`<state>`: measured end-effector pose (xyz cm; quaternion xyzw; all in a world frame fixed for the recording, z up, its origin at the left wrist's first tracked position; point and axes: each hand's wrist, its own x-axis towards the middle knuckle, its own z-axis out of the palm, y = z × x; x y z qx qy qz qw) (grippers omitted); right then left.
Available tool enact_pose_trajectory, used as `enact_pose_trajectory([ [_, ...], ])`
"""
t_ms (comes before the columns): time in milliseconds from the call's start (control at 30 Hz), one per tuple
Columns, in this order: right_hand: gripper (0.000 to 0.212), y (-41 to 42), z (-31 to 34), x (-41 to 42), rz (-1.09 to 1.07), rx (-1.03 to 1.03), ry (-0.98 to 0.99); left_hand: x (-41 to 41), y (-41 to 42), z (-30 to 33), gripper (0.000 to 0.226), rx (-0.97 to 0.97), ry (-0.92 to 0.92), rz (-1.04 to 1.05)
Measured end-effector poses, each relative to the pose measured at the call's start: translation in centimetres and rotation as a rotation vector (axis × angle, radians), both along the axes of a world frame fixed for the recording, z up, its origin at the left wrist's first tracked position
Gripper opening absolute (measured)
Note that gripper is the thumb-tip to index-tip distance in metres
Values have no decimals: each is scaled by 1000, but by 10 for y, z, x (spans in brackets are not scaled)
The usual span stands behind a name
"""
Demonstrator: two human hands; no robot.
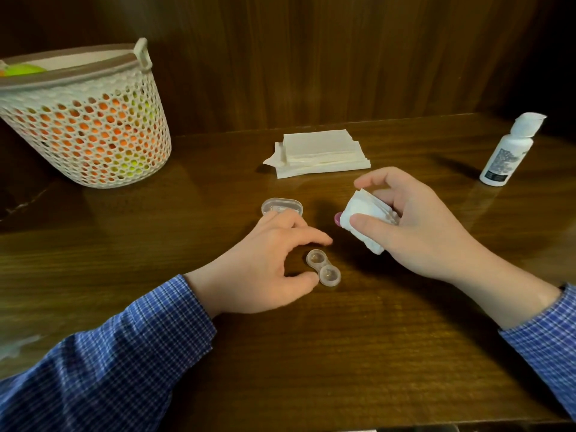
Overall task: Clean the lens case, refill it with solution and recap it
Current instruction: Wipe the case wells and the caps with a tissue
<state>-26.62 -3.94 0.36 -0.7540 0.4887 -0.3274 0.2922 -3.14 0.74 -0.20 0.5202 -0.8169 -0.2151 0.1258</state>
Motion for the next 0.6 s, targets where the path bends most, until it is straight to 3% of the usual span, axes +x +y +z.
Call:
enact_pose_trajectory([
  [133, 47, 3, 3, 1, 16, 10, 15, 0, -1, -1, 30, -44, 5, -20],
  [233, 34, 6, 7, 0, 59, -25, 19, 0, 0, 1, 22, -73, 95, -32],
  [367, 13, 11, 10, -2, 193, -81, -60, 4, -2, 6, 17, 46, 429, 69],
  [600, 17, 14, 2, 1, 373, -190, -193, 2, -5, 8, 18, 409, 944, 217],
])
